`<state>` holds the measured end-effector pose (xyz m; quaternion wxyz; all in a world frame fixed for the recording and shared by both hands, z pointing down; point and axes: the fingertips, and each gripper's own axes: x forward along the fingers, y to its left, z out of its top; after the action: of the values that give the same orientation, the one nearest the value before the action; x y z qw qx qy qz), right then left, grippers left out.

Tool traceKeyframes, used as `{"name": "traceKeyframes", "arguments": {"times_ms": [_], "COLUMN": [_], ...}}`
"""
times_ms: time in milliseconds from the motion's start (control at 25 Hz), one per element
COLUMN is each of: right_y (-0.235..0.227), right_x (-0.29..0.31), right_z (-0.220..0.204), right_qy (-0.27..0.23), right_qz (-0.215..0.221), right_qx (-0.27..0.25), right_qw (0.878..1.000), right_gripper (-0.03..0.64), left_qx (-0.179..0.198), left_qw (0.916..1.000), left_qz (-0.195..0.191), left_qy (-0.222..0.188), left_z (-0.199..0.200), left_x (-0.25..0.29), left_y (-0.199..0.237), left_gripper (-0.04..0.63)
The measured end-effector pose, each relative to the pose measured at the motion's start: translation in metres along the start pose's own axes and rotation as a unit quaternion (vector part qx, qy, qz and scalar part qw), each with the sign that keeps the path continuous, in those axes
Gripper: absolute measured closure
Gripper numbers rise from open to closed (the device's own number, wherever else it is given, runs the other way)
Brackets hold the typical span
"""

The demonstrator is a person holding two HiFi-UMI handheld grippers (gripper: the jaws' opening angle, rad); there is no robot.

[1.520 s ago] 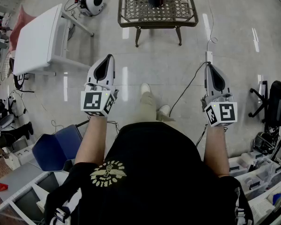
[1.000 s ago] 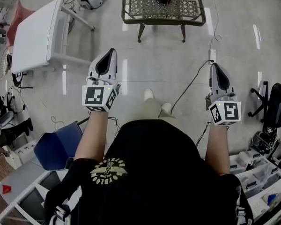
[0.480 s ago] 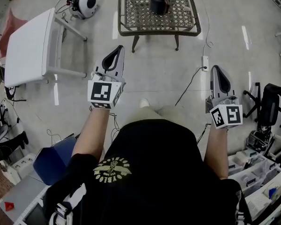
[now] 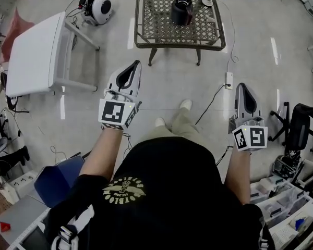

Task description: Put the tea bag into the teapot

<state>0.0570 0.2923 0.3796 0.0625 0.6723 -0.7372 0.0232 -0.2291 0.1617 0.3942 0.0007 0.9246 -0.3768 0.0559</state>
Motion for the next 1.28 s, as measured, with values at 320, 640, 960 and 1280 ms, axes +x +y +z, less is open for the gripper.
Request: {"name": "traceKeyframes", "arguments": {"times_ms": [320,640,960,1280], "right_y": [-0.022,-0.038,-0.06,-0.089], "right_x": [0.026,0.059,0.08,0.098], "right_z": [0.0,0.0,-0.005,-0.018], "right_qy": [-0.005,-0.006,0.004,0.02], "right_qz": [0.014,0.033,0.045,0.046], "right_qx": [-0.012,-0.011,-0.016,-0.008], "right_qw": [1.0,0.999,0.999,0.999], "right_gripper": [0.611,0.611,0.611,0.611], "left_qx": [0.012,-0.005,-0.014,-0.014], "left_qw": [0.9997,0.9998,0.9994,0.9993], "left_qz": [0.014,0.022,0.032,0.033], "left_qy": [-0.016,0.002,0.005,0.013], "left_z": [0.025,0.02,0.011,0.004], "left_x": [0.026,0.053,0.086,0.129], "left_y": [0.005,0.015,0.018,0.013], "left_gripper": [0.598,0.598,0.598,0.598]}}
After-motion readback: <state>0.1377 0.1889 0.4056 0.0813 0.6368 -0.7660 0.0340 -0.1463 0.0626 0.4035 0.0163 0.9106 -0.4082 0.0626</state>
